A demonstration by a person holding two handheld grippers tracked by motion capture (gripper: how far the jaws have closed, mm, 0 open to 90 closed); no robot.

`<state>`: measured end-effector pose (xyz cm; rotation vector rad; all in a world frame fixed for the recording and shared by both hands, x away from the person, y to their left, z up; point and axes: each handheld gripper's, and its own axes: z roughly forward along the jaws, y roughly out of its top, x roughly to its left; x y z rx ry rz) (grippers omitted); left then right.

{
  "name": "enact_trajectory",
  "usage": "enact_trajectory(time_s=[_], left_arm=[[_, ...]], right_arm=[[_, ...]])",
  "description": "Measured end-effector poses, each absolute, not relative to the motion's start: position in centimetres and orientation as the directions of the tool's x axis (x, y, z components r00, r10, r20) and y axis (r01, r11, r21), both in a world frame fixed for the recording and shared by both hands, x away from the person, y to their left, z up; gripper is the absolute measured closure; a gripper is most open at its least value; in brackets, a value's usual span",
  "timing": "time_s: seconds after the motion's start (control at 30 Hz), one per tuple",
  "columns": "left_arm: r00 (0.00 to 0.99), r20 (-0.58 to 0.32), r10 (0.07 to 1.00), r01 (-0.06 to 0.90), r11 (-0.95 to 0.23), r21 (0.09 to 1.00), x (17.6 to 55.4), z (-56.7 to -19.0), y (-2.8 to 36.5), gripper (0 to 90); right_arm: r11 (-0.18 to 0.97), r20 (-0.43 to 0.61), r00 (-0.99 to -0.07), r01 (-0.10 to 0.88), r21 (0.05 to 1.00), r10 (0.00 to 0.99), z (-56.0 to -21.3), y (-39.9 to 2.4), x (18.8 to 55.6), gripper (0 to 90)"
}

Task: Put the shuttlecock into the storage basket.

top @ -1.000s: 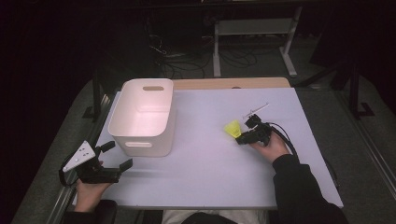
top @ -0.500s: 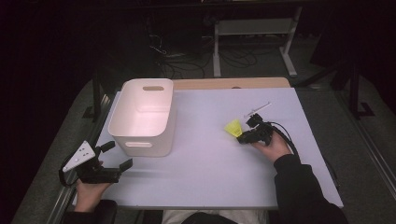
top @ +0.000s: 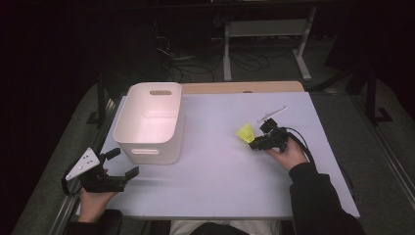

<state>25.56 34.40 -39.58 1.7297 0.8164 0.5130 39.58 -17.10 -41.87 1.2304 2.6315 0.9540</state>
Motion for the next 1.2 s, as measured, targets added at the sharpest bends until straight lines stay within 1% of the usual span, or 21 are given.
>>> enact_trajectory(time_s=[0.77,1.2], left_arm=[[0.667,-0.061,0.743,0.266,-0.161,0.95,25.5,-39.6,34.4,0.0],[0.666,-0.06,0.744,0.265,-0.16,0.951,25.5,-39.6,34.5,0.0]], right_arm=[[0.494,0.168,-0.706,0.625,0.604,0.688,-39.9,-16.8,37.9,62.2],[0.511,0.148,-0.724,0.602,0.613,0.674,-38.1,-16.3,37.1,62.2]])
